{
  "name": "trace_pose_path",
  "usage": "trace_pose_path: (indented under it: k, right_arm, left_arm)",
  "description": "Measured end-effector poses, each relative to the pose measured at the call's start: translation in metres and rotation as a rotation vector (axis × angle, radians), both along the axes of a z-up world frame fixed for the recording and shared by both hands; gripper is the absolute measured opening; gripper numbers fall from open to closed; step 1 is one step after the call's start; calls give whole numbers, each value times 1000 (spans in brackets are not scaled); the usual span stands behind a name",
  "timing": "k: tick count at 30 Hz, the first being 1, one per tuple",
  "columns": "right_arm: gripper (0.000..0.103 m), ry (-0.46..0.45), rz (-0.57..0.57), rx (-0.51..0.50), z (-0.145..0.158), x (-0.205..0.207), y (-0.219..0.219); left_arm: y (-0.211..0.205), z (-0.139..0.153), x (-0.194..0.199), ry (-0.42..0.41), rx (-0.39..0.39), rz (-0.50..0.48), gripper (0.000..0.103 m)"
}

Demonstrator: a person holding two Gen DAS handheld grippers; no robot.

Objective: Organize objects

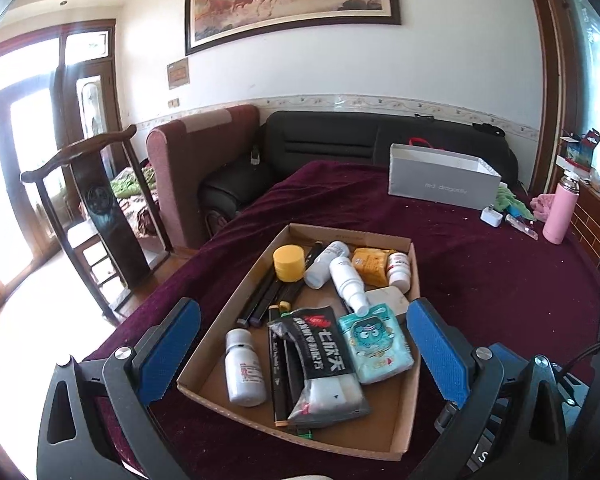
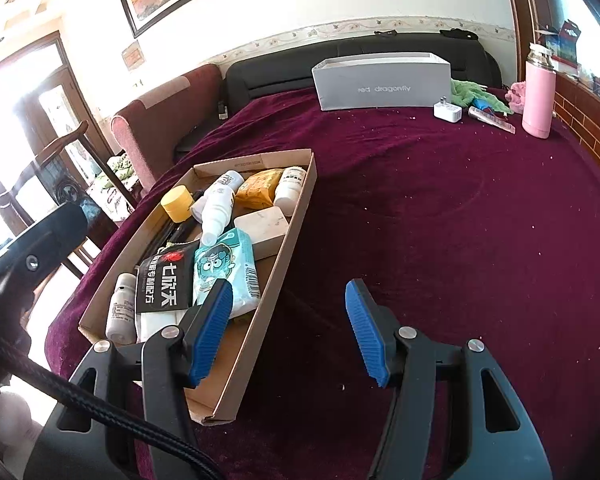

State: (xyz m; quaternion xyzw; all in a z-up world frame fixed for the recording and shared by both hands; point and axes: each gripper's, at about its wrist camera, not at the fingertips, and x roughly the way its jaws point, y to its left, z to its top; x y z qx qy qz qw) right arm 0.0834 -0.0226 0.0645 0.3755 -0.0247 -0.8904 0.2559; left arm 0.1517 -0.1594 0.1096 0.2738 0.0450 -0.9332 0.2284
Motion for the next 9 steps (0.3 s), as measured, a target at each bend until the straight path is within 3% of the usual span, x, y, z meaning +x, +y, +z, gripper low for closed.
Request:
trace_pose_path:
  k: [9]
  right_arm:
    - [60,44,16,48,5,8,-14]
  left_arm:
    - [-18,-12,1,-41,39,27,102]
